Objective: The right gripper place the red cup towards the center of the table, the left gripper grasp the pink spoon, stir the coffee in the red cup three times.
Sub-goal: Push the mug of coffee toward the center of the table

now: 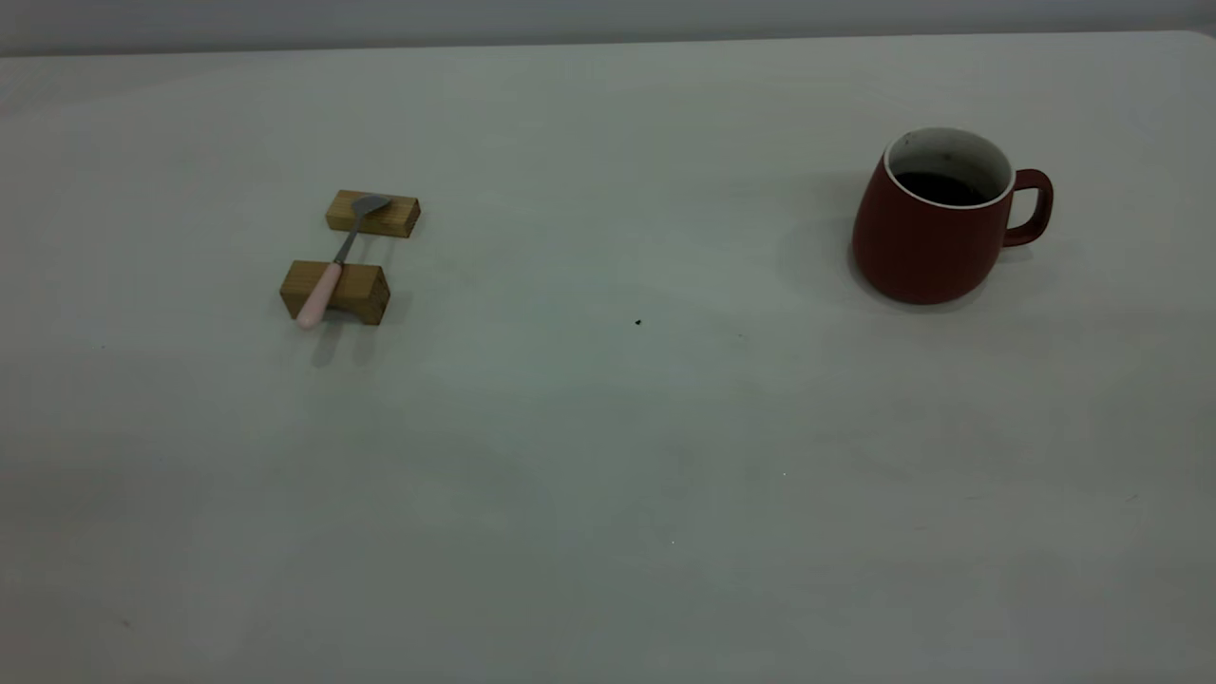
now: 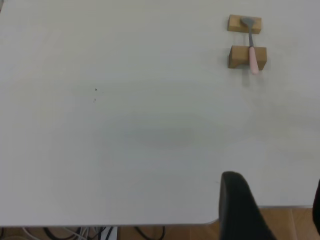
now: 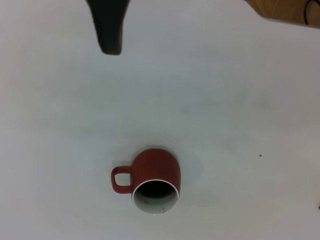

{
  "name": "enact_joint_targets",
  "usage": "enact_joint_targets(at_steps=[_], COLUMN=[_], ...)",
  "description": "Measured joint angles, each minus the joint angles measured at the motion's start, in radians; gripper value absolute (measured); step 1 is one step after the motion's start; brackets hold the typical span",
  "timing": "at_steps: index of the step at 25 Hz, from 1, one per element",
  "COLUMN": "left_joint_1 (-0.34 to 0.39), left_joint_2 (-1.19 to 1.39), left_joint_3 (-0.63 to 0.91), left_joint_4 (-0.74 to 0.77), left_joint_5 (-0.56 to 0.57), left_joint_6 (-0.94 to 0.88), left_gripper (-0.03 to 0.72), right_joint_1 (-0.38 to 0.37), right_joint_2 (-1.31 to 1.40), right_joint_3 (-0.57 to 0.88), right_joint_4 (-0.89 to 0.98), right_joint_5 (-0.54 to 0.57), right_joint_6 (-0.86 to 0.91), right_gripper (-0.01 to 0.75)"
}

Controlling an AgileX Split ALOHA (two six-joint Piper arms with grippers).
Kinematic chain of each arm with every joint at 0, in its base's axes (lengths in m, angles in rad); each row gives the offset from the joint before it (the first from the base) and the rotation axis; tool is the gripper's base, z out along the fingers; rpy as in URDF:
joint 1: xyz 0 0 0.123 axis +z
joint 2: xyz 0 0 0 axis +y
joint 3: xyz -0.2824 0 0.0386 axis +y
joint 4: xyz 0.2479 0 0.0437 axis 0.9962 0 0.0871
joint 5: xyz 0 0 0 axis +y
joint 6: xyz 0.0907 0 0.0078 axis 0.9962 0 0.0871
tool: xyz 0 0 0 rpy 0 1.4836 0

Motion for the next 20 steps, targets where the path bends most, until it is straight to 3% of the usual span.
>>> enact_joint_targets(at_steps=[20], left_joint_1=[0.0], left_joint_2=[0.0], left_joint_3=[0.0], left_joint_4=[0.0], left_joint_5=[0.0], left_joint_6=[0.0], left_gripper=[0.432], right_joint_1=[0.0], right_joint_2=[0.0], right_joint_3=[0.0], right_joint_4=[-0.026], right_joint_5=[0.0], right_joint_6=[0.0], right_gripper=[0.583])
